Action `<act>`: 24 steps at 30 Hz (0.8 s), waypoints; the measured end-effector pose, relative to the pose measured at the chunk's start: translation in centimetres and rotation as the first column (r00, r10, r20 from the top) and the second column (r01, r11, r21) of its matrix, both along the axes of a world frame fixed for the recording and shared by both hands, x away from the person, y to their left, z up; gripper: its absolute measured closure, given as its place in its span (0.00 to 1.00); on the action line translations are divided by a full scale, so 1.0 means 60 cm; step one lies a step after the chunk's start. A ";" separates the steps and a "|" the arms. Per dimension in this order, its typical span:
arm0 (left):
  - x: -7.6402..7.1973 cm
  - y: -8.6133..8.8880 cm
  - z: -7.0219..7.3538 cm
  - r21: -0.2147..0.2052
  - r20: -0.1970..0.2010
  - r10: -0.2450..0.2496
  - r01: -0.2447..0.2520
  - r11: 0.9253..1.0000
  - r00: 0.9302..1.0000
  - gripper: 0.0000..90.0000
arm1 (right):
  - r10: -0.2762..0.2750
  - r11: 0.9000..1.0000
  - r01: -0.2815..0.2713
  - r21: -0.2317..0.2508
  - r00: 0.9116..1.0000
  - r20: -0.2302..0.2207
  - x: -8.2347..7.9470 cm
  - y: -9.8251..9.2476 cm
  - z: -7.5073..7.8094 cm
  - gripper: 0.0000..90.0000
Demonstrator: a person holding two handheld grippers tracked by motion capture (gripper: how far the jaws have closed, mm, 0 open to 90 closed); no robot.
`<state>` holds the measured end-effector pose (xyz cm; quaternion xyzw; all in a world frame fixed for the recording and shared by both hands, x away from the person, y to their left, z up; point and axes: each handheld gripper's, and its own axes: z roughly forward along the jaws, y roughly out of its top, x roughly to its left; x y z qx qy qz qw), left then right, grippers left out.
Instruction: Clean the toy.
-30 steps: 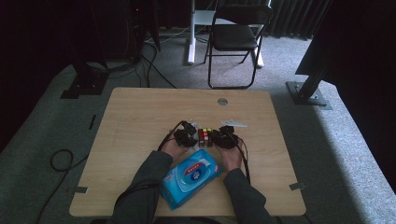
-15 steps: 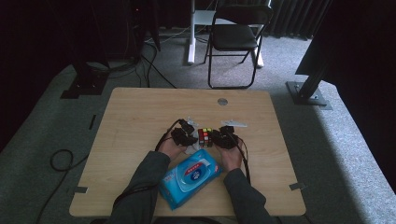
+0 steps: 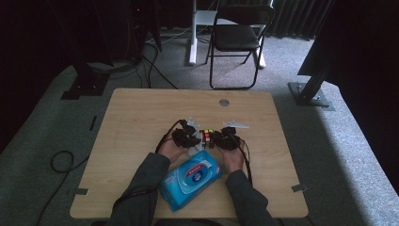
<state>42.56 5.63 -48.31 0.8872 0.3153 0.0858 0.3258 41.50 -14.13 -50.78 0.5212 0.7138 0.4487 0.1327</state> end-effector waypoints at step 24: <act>0.003 0.000 -0.006 0.014 -0.002 0.016 -0.016 1.000 1.000 0.93 | 0.002 1.000 -0.002 0.001 1.000 -0.001 0.000 0.000 0.000 0.78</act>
